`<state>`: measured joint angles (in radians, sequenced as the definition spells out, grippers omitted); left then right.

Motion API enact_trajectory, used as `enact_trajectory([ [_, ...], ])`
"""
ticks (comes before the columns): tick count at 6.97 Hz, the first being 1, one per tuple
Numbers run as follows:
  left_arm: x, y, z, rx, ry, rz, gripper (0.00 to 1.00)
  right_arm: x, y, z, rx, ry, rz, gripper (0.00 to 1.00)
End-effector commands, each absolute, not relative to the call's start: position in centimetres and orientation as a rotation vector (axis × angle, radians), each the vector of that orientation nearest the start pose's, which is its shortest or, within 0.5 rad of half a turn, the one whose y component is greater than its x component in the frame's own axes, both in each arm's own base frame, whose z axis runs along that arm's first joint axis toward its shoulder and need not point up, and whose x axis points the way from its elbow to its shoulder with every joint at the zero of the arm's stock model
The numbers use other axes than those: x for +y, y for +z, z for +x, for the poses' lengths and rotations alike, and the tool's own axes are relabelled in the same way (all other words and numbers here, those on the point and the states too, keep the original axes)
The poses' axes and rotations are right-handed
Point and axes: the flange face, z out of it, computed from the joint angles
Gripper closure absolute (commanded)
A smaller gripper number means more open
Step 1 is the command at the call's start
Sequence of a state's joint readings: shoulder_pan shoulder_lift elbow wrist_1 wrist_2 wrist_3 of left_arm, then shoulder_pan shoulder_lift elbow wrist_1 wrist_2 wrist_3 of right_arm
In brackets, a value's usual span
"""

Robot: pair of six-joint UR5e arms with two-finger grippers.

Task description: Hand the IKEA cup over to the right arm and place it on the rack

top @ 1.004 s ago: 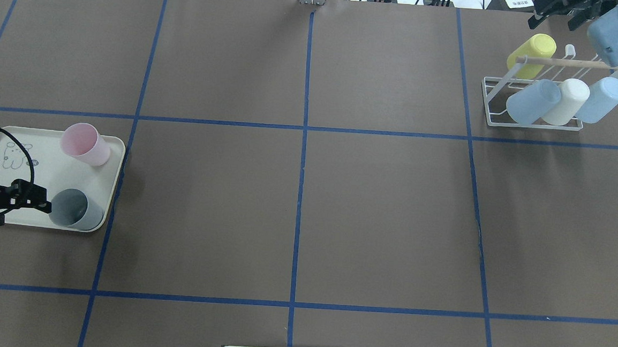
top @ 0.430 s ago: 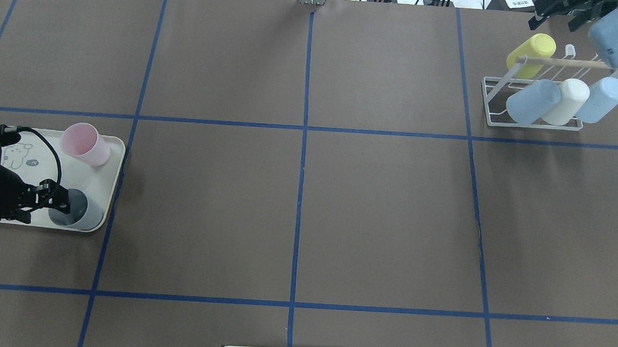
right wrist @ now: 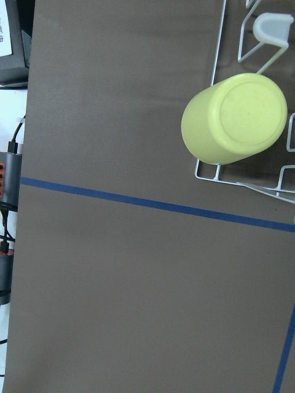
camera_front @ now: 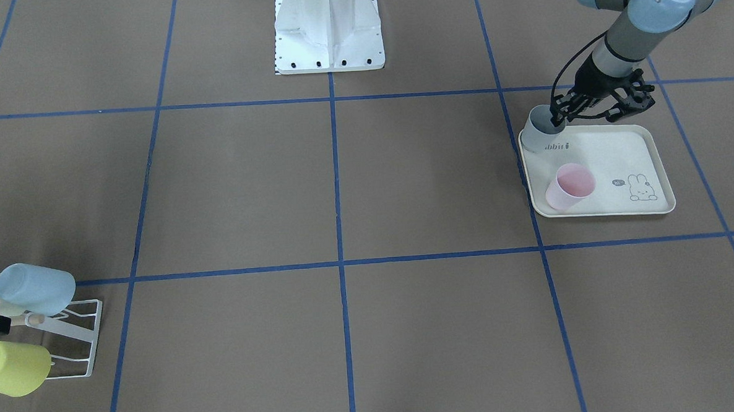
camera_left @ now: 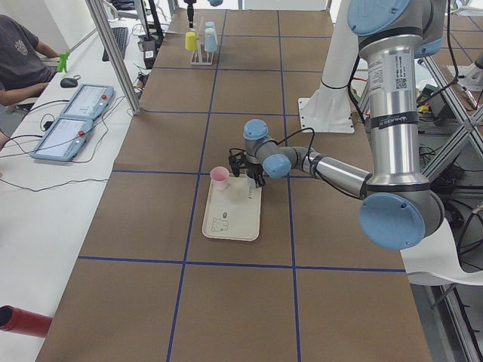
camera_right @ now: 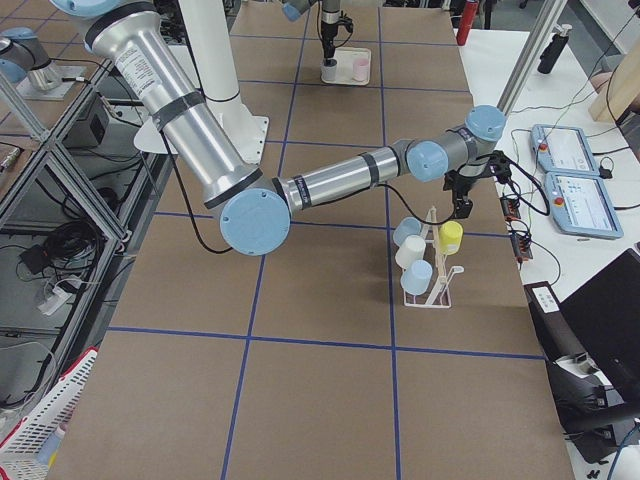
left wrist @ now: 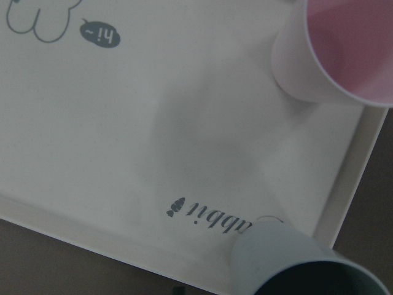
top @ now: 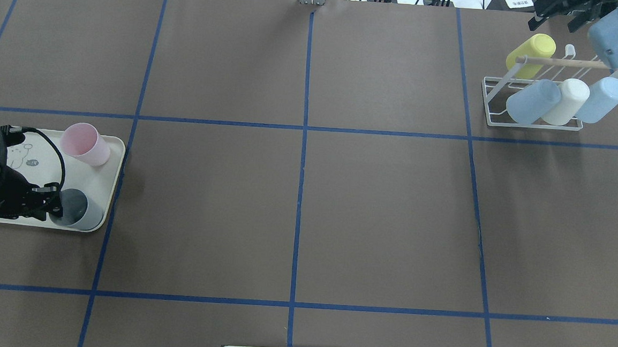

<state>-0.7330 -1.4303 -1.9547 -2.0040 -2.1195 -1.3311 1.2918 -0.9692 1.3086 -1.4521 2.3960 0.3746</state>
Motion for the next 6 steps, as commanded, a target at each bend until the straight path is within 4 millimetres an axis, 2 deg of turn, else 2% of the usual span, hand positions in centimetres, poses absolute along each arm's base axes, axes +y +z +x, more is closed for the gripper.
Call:
enact_trajectory([
  [1,-36.4,47.6,28.5,0.872,-0.252,-0.171,1.00,-71.9,39.3,-14.4,-0.907,-0.103,0.157,0.01],
  [2,-36.2,46.0,27.3,0.907,-0.240,-0.185,1.00,-72.0,38.9,-14.5,-0.911,-0.099,0.157,0.02],
  [3,-37.2,44.0,24.2,0.953,-0.271,-0.199,1.00,-71.8,38.4,-15.4,-0.914,-0.110,0.159,0.02],
  [4,-37.6,41.6,22.3,1.001,-0.281,-0.210,1.00,-71.0,36.6,-17.2,-0.930,-0.099,0.154,0.02],
  [5,-38.0,38.1,22.6,1.054,-0.255,-0.186,1.00,-69.8,34.2,-18.9,-0.949,-0.094,0.159,0.02],
  [6,-39.5,34.8,23.7,1.104,-0.231,-0.134,1.00,-68.3,31.5,-20.1,-0.976,-0.074,0.166,0.02],
])
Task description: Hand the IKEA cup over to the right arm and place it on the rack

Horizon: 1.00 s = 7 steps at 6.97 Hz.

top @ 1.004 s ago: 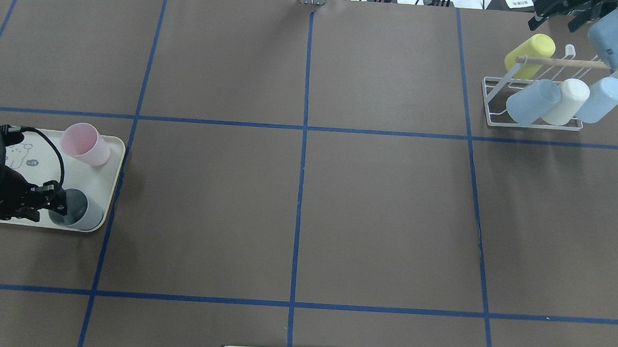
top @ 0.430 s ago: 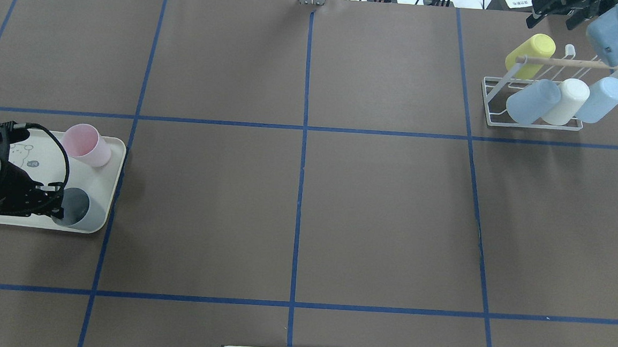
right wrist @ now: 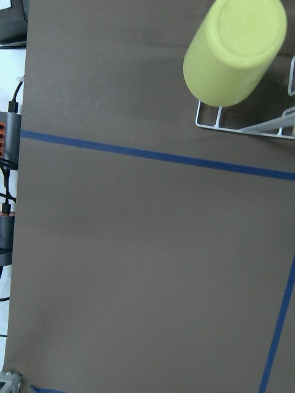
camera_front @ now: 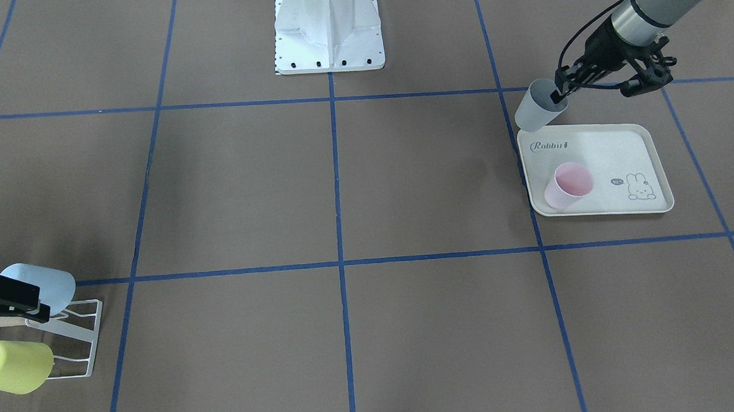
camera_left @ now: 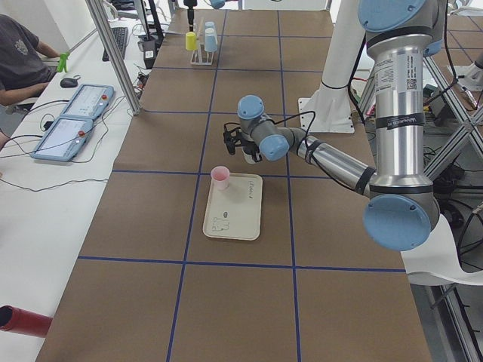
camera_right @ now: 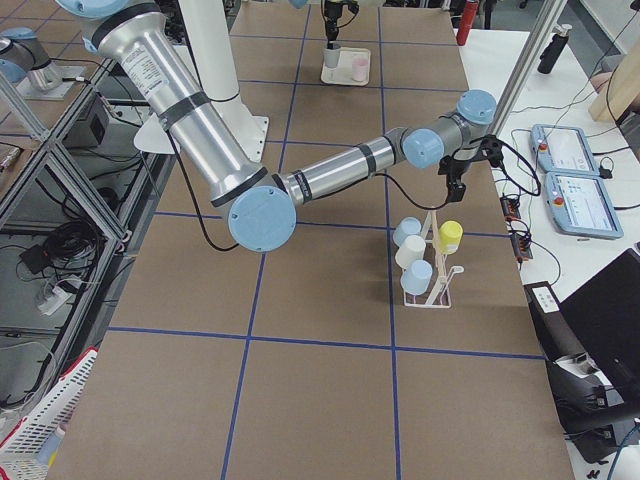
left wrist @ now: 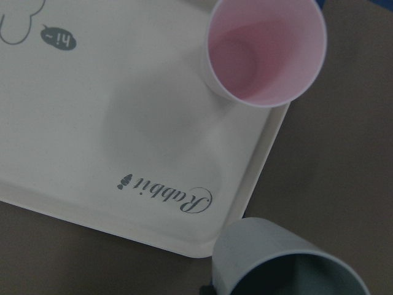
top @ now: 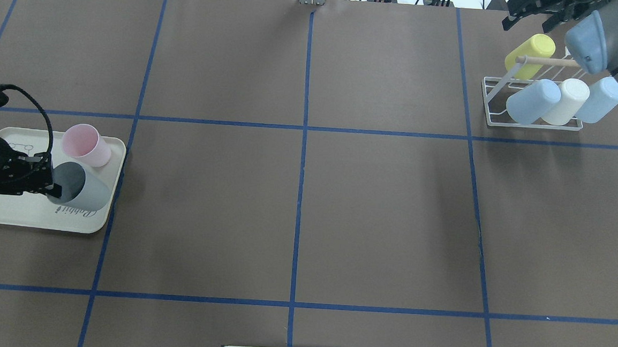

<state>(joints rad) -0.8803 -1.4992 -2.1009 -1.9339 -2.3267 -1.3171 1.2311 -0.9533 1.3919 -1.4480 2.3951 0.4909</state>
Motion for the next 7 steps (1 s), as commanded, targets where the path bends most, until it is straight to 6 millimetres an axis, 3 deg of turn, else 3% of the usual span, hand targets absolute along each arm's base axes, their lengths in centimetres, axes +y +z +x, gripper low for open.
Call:
enact_trajectory([
  [1,-41.2,30.7,25.2,1.164,-0.201,-0.091,1.00,-65.8,28.1,-22.3,-1.032,-0.035,0.171,0.02],
  [2,-42.1,27.3,28.4,1.201,-0.220,-0.124,1.00,-64.0,25.8,-23.8,-1.120,0.055,0.170,0.03],
  [3,-42.6,24.6,31.0,1.225,-0.244,-0.097,1.00,-62.0,25.8,-25.0,-1.226,0.116,0.175,0.03],
  [4,-42.8,22.0,32.3,1.260,-0.316,-0.138,1.00,-60.1,26.4,-25.3,-1.340,0.131,0.192,0.03],
  [5,-42.4,18.7,33.8,1.351,-0.325,-0.163,1.00,-58.3,25.5,-25.4,-1.449,0.107,0.114,0.05],
  [6,-42.8,16.8,35.5,1.466,-0.346,-0.206,1.00,-56.9,23.4,-25.1,-1.520,0.062,0.107,0.05],
  [7,-43.2,16.3,36.1,1.580,-0.372,-0.240,1.00,-55.4,22.0,-25.2,-1.603,0.035,0.120,0.05],
])
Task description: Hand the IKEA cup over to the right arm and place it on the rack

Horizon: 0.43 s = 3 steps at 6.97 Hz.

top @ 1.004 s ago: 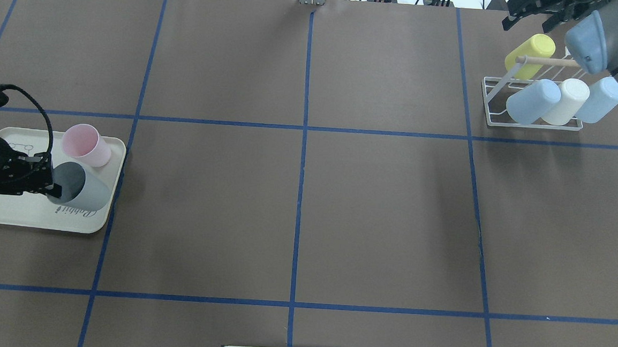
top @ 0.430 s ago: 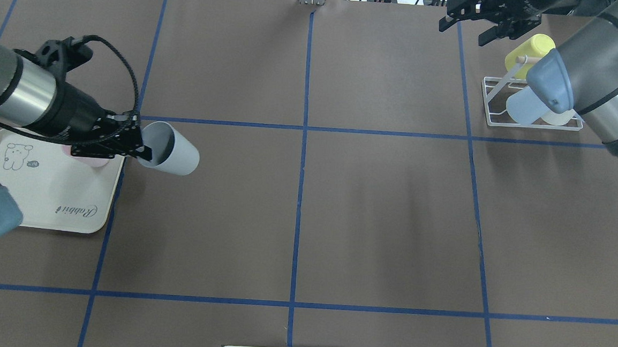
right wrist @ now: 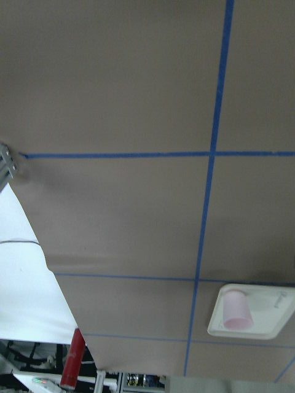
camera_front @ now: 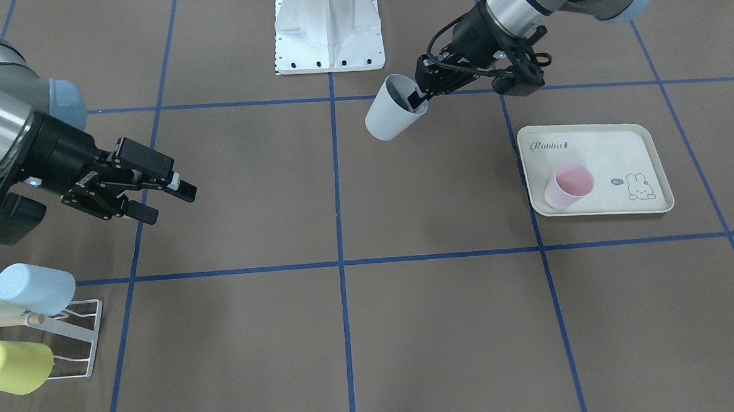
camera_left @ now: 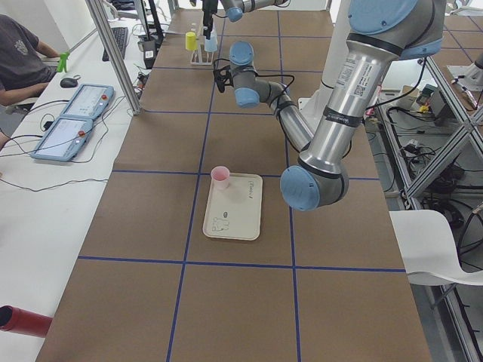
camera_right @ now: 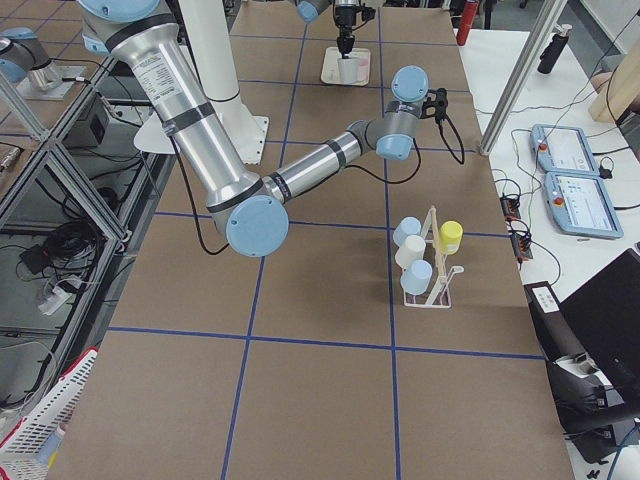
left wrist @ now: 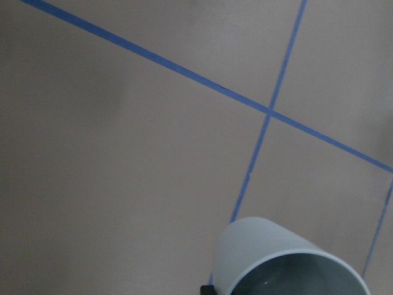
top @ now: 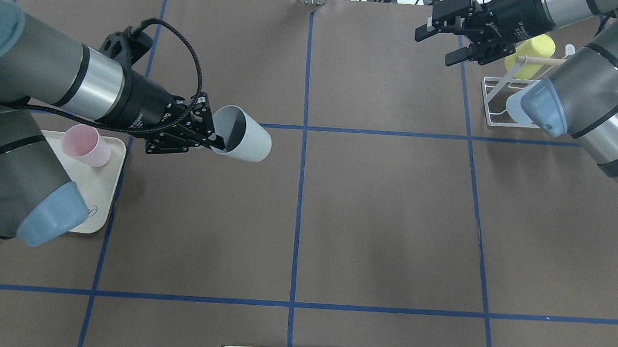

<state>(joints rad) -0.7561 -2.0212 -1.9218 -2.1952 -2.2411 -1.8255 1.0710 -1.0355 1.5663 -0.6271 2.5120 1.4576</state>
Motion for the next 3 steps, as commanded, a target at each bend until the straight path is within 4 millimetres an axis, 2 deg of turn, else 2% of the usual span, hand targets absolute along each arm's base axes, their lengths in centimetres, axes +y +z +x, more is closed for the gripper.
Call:
enact_trajectory([
  [1,-42.8,15.9,36.1,1.671,-0.383,-0.230,1.00,-54.0,21.5,-25.2,-1.689,0.039,0.104,0.06],
  [2,-42.4,15.3,35.6,1.747,-0.388,-0.203,1.00,-52.2,20.9,-26.2,-1.773,0.040,0.085,0.06],
  [3,-42.1,15.3,35.0,1.827,-0.400,-0.258,1.00,-50.1,20.7,-28.0,-1.920,0.078,0.073,0.06],
])
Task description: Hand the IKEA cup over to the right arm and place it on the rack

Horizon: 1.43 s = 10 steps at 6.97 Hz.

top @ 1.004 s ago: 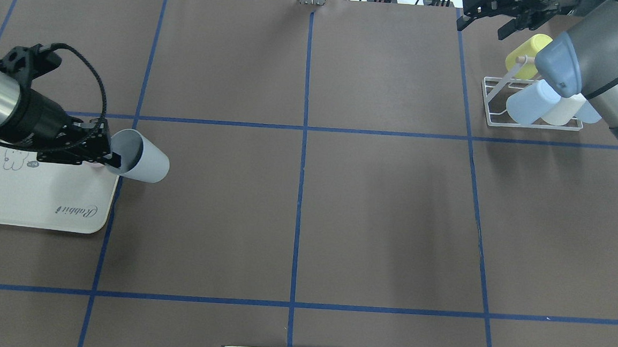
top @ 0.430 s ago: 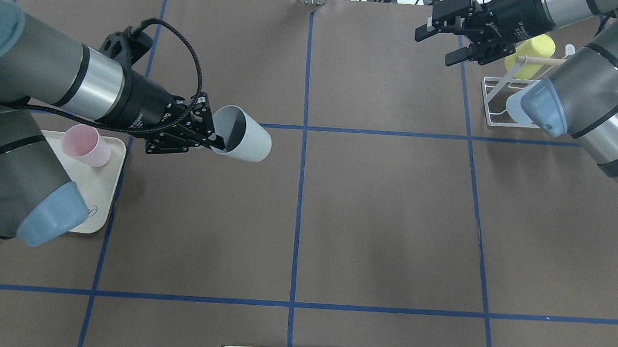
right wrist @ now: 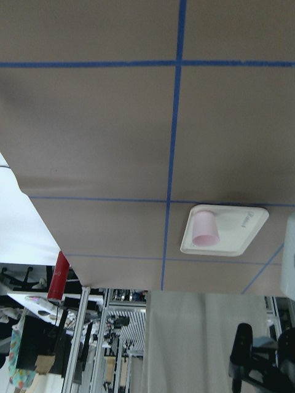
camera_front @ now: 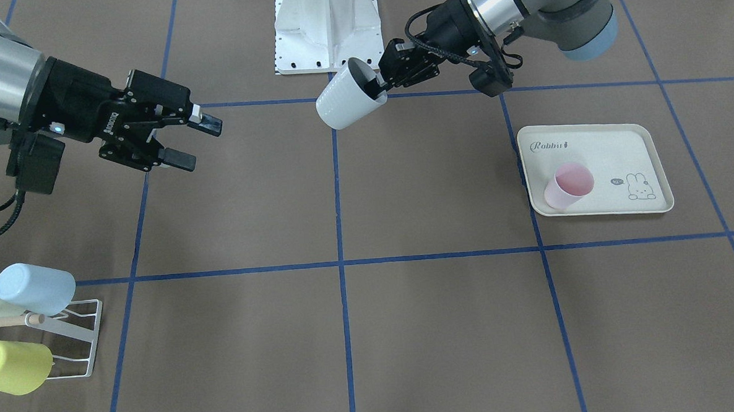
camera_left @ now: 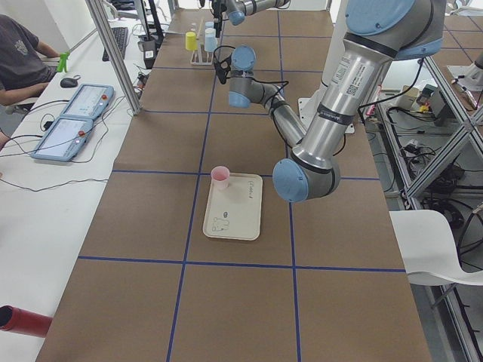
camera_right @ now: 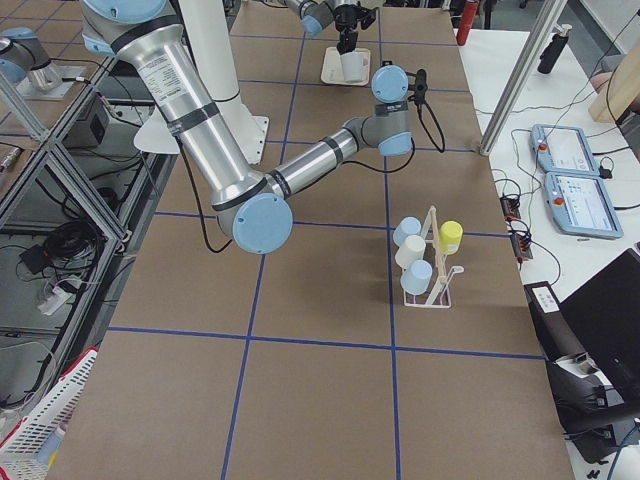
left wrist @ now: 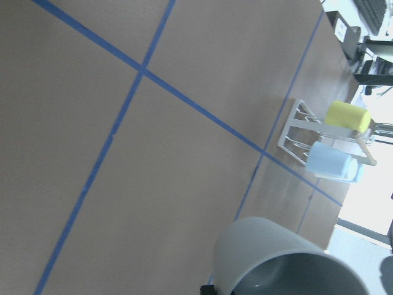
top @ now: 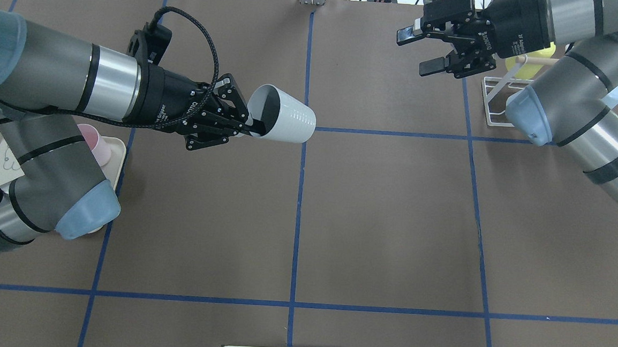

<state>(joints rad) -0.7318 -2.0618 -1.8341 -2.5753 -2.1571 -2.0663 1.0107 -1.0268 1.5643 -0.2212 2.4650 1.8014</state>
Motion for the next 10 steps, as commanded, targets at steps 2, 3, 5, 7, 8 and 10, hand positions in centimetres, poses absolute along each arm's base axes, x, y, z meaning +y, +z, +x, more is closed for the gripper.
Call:
enact_trajectory([
  [2,-42.4,16.9,34.8,2.004,-0.457,-0.378,1.00,-46.9,20.7,-30.2,-2.103,0.082,0.003,0.06],
  [3,-42.1,17.8,34.7,2.067,-0.446,-0.461,1.00,-44.8,20.5,-32.0,-2.206,0.068,-0.017,0.06],
  [5,-40.8,17.7,34.0,2.163,-0.443,-0.606,1.00,-42.8,19.9,-33.7,-2.284,0.042,-0.067,0.03],
  [7,-39.4,17.7,34.4,2.214,-0.442,-0.725,1.00,-42.2,20.8,-34.3,-2.341,0.013,-0.061,0.02],
  [8,-38.7,17.5,35.2,2.240,-0.455,-0.744,1.00,-42.0,20.7,-34.6,-2.361,0.022,-0.063,0.02],
  [10,-38.3,17.2,35.6,2.245,-0.448,-0.758,1.00,-41.5,19.8,-34.8,-2.429,0.038,-0.085,0.02],
])
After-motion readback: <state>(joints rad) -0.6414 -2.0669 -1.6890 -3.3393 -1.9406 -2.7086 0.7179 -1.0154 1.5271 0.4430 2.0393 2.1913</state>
